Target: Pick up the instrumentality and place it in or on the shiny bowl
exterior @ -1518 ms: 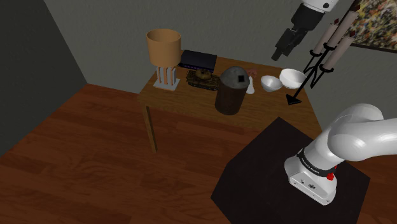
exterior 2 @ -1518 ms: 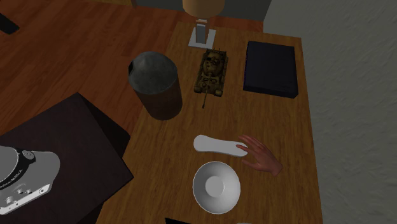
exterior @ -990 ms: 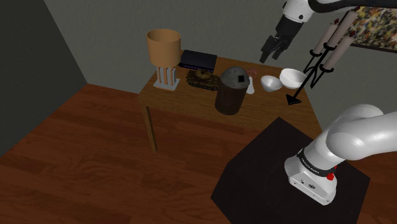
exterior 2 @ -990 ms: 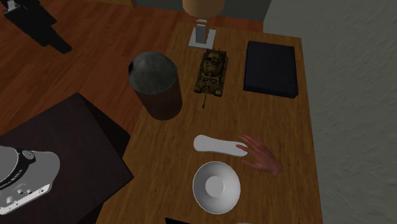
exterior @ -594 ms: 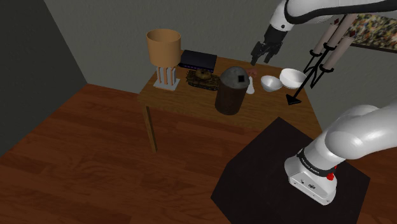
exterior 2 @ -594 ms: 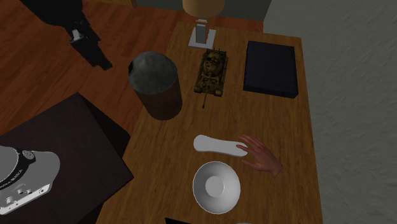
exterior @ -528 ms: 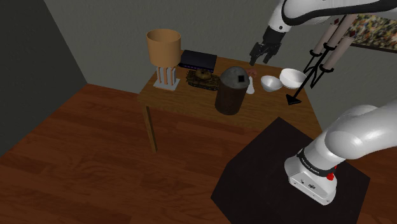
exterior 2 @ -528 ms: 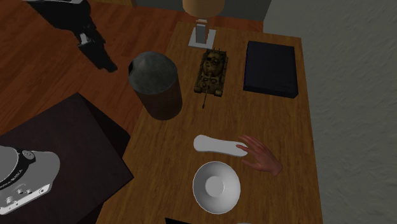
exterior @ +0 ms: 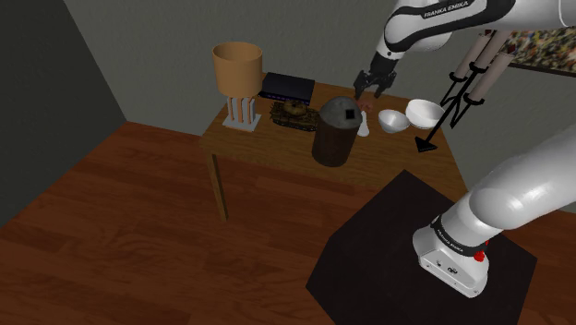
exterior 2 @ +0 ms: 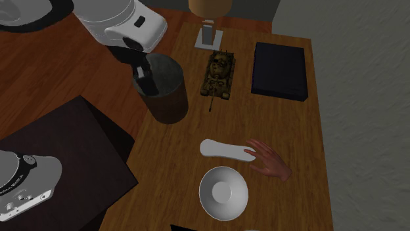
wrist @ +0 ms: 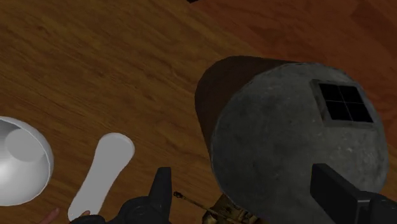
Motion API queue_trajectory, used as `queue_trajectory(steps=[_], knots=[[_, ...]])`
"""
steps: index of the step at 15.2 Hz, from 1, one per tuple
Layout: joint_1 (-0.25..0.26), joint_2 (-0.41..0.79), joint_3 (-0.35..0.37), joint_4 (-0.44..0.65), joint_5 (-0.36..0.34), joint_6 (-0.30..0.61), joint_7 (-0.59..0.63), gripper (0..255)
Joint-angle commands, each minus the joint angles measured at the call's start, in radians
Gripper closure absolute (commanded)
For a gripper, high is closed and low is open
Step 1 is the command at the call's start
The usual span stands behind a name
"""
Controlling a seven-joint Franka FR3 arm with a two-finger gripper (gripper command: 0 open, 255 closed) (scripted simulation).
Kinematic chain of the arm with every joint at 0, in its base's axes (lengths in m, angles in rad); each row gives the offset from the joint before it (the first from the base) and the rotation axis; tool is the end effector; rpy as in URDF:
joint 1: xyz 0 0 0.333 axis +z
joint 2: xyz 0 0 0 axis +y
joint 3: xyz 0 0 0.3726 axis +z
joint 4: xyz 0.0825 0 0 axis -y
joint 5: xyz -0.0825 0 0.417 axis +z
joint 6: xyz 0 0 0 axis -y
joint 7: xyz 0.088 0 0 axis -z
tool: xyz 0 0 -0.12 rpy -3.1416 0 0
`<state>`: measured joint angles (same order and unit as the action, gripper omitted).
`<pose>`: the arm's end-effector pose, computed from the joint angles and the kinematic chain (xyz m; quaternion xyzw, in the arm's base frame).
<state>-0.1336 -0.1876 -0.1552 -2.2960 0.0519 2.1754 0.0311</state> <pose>0.4872 -0.1444 0.4569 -0.9839 0.1721 -0.0365 0.0318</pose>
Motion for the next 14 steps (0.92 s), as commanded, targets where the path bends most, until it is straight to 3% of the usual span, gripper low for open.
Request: queue_trajectory(steps=[1, 14], knots=[[-0.011, 0.074, -0.015, 0.033, 0.008, 0.034, 0.001, 0], [-0.106, 0.522, -0.078, 0.311, 0.114, 0.155, -0.004, 0]])
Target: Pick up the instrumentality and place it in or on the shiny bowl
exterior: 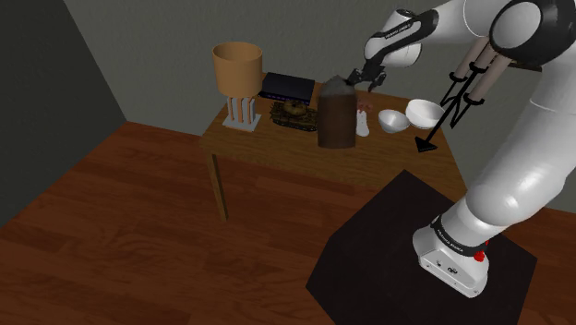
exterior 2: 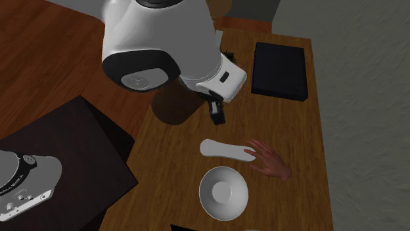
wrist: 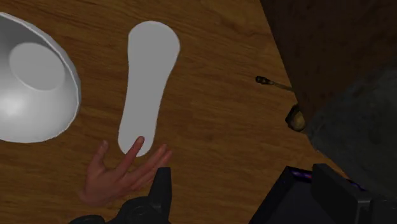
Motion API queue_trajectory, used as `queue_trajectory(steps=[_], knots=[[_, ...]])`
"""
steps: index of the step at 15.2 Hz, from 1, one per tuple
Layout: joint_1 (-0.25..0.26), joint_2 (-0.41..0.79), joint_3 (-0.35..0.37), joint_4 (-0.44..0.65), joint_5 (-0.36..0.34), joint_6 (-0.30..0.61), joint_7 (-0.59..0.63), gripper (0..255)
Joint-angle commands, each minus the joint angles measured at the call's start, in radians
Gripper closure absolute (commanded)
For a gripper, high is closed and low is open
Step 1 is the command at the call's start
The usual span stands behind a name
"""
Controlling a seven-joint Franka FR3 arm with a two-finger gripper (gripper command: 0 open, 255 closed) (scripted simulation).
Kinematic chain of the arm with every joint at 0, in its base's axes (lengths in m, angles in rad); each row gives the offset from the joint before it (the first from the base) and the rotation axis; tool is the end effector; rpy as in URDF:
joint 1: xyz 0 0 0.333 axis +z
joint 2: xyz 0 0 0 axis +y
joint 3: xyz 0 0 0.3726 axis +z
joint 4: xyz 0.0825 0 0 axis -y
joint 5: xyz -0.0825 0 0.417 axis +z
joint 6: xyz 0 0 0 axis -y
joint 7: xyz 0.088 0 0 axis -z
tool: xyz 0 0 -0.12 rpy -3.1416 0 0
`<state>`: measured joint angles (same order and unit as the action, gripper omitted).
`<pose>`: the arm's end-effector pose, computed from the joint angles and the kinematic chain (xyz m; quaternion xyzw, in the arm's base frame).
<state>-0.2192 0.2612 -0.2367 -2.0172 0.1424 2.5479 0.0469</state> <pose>0.5982 -0.2856 0.3756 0.9469 -0.2895 0.1397 0.0105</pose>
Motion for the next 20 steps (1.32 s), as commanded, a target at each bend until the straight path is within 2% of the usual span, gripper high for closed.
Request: queue_trajectory(steps=[1, 12, 20], knots=[[-0.032, 0.108, 0.003, 0.059, 0.032, -0.214, -0.019, 0], [-0.167, 0.486, -0.003, 0.413, 0.106, -0.23, 0.018, 0], [-0.181, 0.571, 0.012, 0.442, 0.125, -0.175, 0.011, 0]])
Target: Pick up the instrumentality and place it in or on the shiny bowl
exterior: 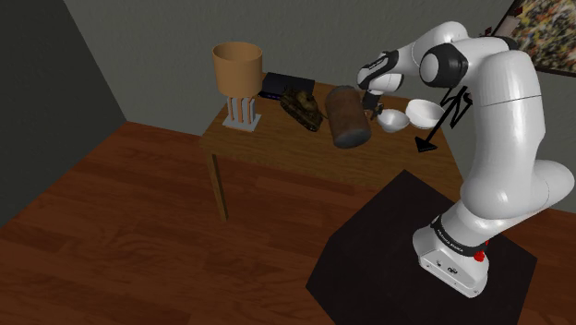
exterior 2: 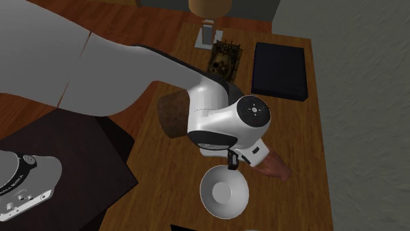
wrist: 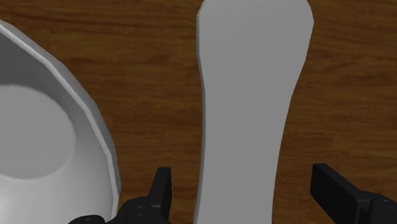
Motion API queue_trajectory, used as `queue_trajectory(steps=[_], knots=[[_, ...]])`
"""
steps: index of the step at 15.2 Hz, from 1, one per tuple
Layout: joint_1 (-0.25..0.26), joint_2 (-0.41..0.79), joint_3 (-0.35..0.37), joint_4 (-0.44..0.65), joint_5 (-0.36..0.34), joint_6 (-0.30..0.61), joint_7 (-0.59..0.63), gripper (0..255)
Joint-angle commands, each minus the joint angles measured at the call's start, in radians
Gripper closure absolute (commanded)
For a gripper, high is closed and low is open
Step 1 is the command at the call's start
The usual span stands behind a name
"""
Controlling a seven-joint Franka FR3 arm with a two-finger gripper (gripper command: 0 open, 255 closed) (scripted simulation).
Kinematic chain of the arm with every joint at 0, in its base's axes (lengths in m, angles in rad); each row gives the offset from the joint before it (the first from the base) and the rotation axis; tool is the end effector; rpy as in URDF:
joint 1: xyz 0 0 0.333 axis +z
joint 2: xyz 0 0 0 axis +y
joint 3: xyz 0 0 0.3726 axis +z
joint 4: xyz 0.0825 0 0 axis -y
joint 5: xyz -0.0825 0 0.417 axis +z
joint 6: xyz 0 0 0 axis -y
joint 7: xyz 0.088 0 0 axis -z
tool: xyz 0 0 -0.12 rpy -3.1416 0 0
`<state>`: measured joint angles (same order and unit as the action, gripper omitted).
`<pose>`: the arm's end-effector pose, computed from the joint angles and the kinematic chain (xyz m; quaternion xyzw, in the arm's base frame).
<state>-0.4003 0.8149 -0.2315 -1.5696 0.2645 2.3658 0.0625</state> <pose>0.6344 -0.4237 0.1726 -0.9187 0.3949 -0.0073 0.0071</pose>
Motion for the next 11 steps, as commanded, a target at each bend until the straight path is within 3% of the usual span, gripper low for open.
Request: queue_trajectory(steps=[1, 8, 9, 11], knots=[[0.0, 0.017, 0.007, -0.006, 0.003, 0.007, -0.005, 0], [0.0, 0.017, 0.006, -0.006, 0.003, 0.007, -0.005, 0], [0.001, 0.014, 0.006, -0.009, 0.003, 0.008, -0.004, 255], [0.0, 0.011, 0.006, -0.013, 0.003, 0.008, -0.006, 255]])
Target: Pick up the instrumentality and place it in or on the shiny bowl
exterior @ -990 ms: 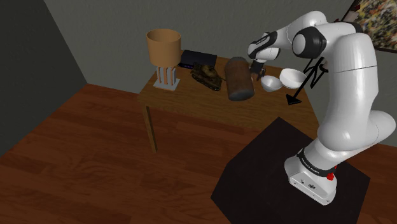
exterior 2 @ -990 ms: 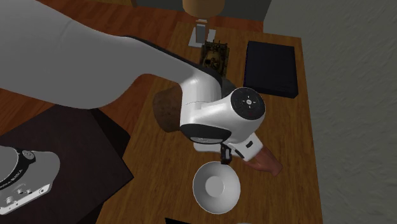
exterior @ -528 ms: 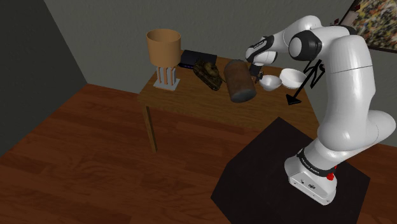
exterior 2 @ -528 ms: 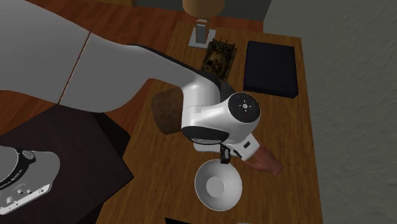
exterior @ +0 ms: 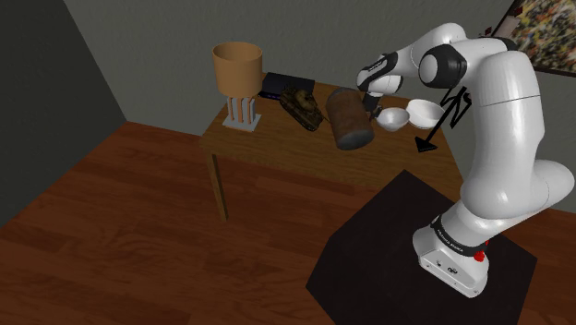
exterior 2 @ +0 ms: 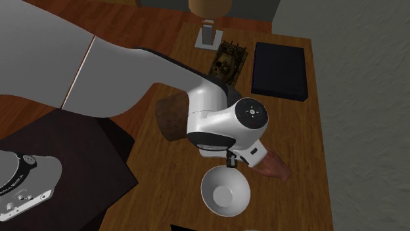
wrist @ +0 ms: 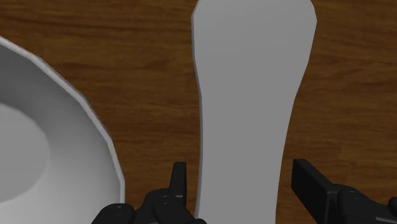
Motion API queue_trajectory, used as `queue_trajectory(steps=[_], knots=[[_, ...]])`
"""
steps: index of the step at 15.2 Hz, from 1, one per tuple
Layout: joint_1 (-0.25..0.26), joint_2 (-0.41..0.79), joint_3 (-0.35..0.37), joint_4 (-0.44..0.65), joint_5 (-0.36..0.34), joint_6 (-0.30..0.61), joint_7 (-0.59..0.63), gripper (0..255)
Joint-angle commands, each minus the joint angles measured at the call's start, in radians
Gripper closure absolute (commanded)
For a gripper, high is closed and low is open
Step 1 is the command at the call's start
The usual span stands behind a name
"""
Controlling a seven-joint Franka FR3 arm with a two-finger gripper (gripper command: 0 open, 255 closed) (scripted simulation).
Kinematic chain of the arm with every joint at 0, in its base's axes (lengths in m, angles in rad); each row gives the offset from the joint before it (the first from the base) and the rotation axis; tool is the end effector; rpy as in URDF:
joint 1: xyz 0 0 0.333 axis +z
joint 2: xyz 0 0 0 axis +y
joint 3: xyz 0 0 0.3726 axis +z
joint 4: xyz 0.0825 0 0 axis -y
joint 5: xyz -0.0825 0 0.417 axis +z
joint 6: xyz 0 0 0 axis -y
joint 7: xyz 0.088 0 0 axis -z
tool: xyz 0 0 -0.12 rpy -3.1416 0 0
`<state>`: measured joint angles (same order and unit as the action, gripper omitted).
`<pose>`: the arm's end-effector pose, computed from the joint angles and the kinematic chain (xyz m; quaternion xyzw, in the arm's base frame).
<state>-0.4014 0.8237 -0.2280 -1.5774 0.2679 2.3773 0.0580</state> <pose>0.6321 -0.4218 0.1634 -0.9190 0.3941 -0.0049 0.0082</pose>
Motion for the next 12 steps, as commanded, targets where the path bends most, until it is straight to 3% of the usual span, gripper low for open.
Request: queue_trajectory(steps=[1, 12], knots=[[0.002, 0.003, 0.002, -0.006, -0.001, -0.002, -0.001, 255], [0.009, -0.041, -0.008, -0.011, -0.011, -0.041, 0.006, 255]])
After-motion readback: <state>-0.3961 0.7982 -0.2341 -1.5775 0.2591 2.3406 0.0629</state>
